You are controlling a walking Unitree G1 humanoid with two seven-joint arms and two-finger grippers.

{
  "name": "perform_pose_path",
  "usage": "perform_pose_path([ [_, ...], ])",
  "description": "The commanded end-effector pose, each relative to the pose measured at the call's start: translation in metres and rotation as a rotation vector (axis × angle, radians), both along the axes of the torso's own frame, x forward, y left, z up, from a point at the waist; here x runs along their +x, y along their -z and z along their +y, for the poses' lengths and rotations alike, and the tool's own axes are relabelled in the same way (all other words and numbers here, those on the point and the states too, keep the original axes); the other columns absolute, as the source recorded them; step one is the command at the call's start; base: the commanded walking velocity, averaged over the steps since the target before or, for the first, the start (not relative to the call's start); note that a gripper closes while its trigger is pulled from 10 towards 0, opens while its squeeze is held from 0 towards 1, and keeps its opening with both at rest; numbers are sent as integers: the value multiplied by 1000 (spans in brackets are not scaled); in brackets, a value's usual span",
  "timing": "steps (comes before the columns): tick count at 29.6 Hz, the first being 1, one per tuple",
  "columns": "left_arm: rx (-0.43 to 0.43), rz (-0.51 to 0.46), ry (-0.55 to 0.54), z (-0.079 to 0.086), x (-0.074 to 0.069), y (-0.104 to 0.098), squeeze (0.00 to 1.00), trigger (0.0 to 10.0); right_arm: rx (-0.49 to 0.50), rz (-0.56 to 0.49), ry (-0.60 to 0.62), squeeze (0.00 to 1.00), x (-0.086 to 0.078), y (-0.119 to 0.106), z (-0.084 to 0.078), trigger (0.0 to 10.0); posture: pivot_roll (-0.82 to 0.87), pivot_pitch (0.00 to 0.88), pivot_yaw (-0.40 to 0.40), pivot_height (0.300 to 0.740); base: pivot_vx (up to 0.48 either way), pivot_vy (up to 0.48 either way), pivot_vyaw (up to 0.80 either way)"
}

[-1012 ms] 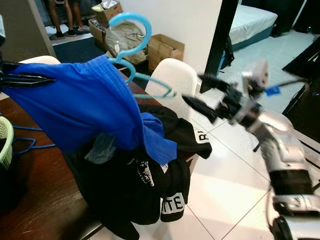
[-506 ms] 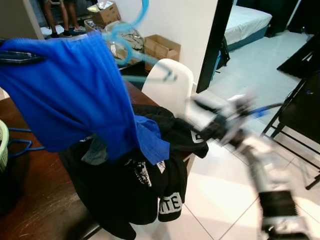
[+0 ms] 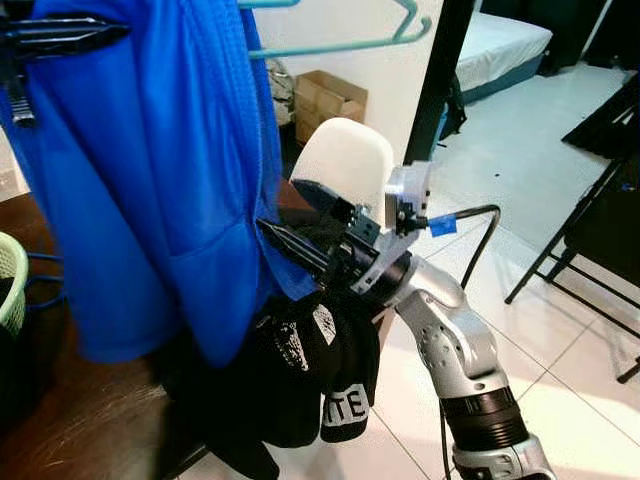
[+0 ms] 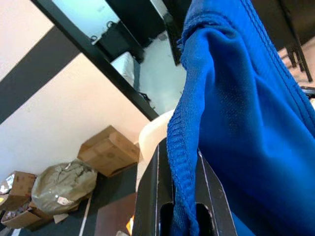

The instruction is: Hang hanger

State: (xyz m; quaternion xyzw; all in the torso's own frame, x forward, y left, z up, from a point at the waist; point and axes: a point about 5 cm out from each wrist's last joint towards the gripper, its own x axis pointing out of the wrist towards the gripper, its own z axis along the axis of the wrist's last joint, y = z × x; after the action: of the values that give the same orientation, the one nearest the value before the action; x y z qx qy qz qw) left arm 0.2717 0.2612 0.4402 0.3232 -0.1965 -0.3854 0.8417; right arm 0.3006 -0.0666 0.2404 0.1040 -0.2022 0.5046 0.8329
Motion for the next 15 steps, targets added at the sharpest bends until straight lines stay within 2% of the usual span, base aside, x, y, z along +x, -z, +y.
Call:
perform_pose_path([
  [1, -30, -42, -6, 2, -3, -6, 0, 10000, -2, -24, 22, 0, -1, -4, 0, 10000, 67, 49, -1, 740, 0, 0, 0],
  [6, -72, -74, -27, 4, 1, -12, 0, 10000, -24, -36, 31, 0, -6, -6, 0, 10000, 65, 51, -4, 740, 0, 0, 0],
  [9, -87, -78, -28, 4, 3, -14, 0, 10000, -139, -54, -44, 0, -17, 2, 1, 10000, 59, 52, -1, 740, 0, 0, 0],
  [13, -89, -77, -27, 4, 3, -15, 0, 10000, -166, -56, -45, 0, -18, 6, 3, 10000, 58, 53, 0, 740, 0, 0, 0],
  [15, -90, -75, -22, 4, 4, -15, 0, 10000, -210, -41, 12, 0, -13, 12, 6, 10000, 60, 54, 0, 740, 0, 0, 0],
])
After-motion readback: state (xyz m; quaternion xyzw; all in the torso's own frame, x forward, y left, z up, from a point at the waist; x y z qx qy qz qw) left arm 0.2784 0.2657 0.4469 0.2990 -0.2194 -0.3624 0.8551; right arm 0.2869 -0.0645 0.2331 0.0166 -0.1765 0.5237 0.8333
